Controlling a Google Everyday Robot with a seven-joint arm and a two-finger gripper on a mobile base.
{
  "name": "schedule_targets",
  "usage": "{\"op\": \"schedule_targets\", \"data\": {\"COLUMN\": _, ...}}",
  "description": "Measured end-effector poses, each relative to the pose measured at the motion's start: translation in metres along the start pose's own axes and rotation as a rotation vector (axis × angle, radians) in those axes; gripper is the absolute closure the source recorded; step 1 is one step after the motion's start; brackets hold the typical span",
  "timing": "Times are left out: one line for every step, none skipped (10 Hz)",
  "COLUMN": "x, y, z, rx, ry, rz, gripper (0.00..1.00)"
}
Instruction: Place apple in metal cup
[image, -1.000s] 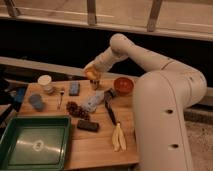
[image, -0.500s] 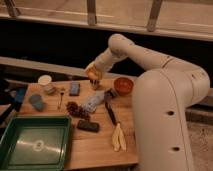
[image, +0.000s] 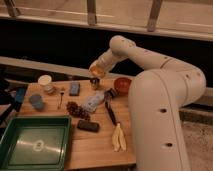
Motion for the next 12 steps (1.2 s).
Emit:
{"op": "schedule_targets", "data": {"x": -0.006, "y": -0.004, "z": 0.002, "rx": 0.000, "ry": 0.009, "rz": 0.008, "gripper": 1.00}}
{"op": "schedule_targets", "data": {"x": -0.011, "y": -0.002, "z": 0.009, "rx": 0.006, "ry": 0.020, "rz": 0.007, "gripper": 1.00}}
{"op": "schedule_targets", "data": {"x": -0.013, "y": 0.002, "z": 0.015, "rx": 0.008, "ry": 0.024, "rz": 0.008, "gripper": 1.00}}
{"op": "schedule_targets", "data": {"x": -0.015, "y": 0.003, "z": 0.020, "rx": 0.010, "ry": 0.029, "rz": 0.017, "gripper": 1.00}}
{"op": "schedule_targets", "data": {"x": -0.015, "y": 0.001, "z": 0.019, "rx": 0.010, "ry": 0.027, "rz": 0.021, "gripper": 1.00}}
{"op": "schedule_targets", "data": {"x": -0.016, "y": 0.000, "z": 0.018, "rx": 0.011, "ry": 0.025, "rz": 0.022, "gripper": 1.00}}
{"op": "schedule_targets", "data": {"x": -0.015, "y": 0.000, "z": 0.019, "rx": 0.011, "ry": 0.026, "rz": 0.022, "gripper": 1.00}}
{"op": "schedule_targets", "data": {"x": -0.015, "y": 0.002, "z": 0.020, "rx": 0.012, "ry": 0.024, "rz": 0.022, "gripper": 1.00}}
{"op": "schedule_targets", "data": {"x": -0.016, "y": 0.000, "z": 0.023, "rx": 0.003, "ry": 0.012, "rz": 0.029, "gripper": 1.00}}
{"op": "schedule_targets", "data": {"x": -0.018, "y": -0.002, "z": 0.027, "rx": -0.011, "ry": 0.001, "rz": 0.035, "gripper": 1.00}}
{"op": "schedule_targets", "data": {"x": -0.019, "y": -0.005, "z": 0.037, "rx": -0.019, "ry": 0.002, "rz": 0.037, "gripper": 1.00}}
{"op": "schedule_targets", "data": {"x": -0.021, "y": 0.000, "z": 0.049, "rx": -0.023, "ry": 0.006, "rz": 0.032, "gripper": 1.00}}
